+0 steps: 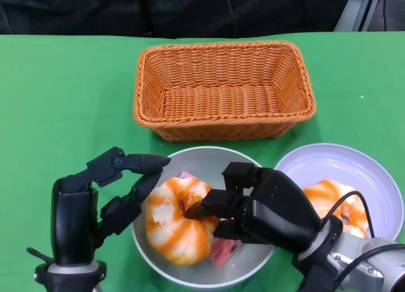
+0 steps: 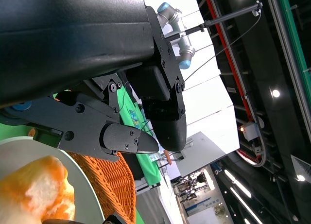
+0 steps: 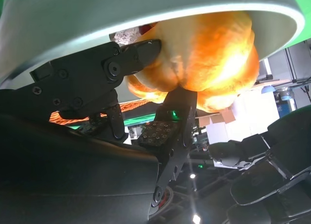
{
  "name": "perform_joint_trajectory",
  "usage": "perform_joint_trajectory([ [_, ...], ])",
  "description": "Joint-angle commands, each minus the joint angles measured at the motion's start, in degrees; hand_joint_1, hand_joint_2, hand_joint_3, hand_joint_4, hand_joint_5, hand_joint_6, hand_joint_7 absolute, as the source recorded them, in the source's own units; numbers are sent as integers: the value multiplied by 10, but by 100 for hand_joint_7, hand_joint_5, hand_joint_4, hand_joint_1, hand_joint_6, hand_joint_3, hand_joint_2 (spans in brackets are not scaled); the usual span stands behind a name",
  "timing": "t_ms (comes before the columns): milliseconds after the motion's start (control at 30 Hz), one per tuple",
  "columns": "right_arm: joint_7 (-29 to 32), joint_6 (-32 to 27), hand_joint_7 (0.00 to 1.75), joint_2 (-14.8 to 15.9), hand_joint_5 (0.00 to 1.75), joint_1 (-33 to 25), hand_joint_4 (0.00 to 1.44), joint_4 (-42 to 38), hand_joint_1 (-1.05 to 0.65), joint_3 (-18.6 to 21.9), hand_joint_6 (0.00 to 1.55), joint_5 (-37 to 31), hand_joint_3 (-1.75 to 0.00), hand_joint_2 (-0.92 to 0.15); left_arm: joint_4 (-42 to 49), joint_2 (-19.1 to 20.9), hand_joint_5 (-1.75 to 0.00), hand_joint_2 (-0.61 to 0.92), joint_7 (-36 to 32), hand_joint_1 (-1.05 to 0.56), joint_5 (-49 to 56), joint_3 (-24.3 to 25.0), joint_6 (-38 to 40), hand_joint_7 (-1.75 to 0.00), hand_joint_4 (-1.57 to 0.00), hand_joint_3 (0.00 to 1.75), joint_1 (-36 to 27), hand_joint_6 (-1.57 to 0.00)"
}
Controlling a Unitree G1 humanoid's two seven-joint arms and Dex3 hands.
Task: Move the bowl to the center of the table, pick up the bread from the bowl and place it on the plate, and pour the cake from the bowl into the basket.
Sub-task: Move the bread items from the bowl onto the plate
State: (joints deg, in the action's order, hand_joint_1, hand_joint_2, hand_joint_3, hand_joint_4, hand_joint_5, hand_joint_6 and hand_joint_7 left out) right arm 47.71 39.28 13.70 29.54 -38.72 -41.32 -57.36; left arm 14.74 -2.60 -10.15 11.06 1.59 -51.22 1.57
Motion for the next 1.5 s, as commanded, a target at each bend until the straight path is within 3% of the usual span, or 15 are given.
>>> perform_joint_trajectory([
  [33, 12, 8, 87, 4, 163, 4, 74, 2, -16, 8, 86, 2, 0, -91, 3, 10, -95, 92, 3, -18, -5, 2, -10, -47, -86, 21, 2, -103],
  [400, 22, 13, 97, 6, 167, 3, 72, 5, -12, 11, 82, 3, -1, -91, 12, 11, -95, 92, 3, -19, -9, 2, -16, -47, -86, 20, 6, -103],
  [567, 15, 30, 135, 14, 174, -3, 69, 20, -8, 23, 66, 18, -2, -91, 4, 10, -95, 92, 0, -20, -3, 4, -9, -46, -86, 21, 3, -103],
  [733, 1, 40, 143, 26, 175, -14, 68, 47, -8, 49, 62, 34, -4, -92, 7, 12, -94, 92, -2, -19, -1, 7, -9, -46, -86, 21, 4, -104],
  [800, -7, 43, 140, 31, 174, -16, 66, 54, -8, 57, 62, 40, -6, -92, 10, 14, -94, 92, -1, -19, -1, 8, -10, -46, -87, 21, 6, -104],
  [900, -24, 45, 115, 41, 165, -23, 70, 69, -8, 71, 75, 49, -8, -89, 16, 17, -94, 92, -4, -19, 2, 13, -13, -46, -86, 21, 10, -104],
  [1000, -31, 52, 102, 46, 153, -32, 75, 81, -9, 86, 81, 56, -11, -88, 23, 23, -94, 92, -6, -21, 6, 18, -15, -46, -86, 22, 14, -103],
  [1300, -45, 56, 83, 55, 153, -64, 78, 125, -14, 125, 89, 68, -7, -85, 40, 27, -94, 92, -10, -24, 7, 24, -19, -47, -86, 19, 20, -103],
  [1500, -56, 52, 87, 52, 150, -82, 79, 149, -9, 146, 88, 72, -11, -87, 44, 27, -95, 92, -6, -23, 2, 23, -21, -46, -86, 18, 21, -103],
])
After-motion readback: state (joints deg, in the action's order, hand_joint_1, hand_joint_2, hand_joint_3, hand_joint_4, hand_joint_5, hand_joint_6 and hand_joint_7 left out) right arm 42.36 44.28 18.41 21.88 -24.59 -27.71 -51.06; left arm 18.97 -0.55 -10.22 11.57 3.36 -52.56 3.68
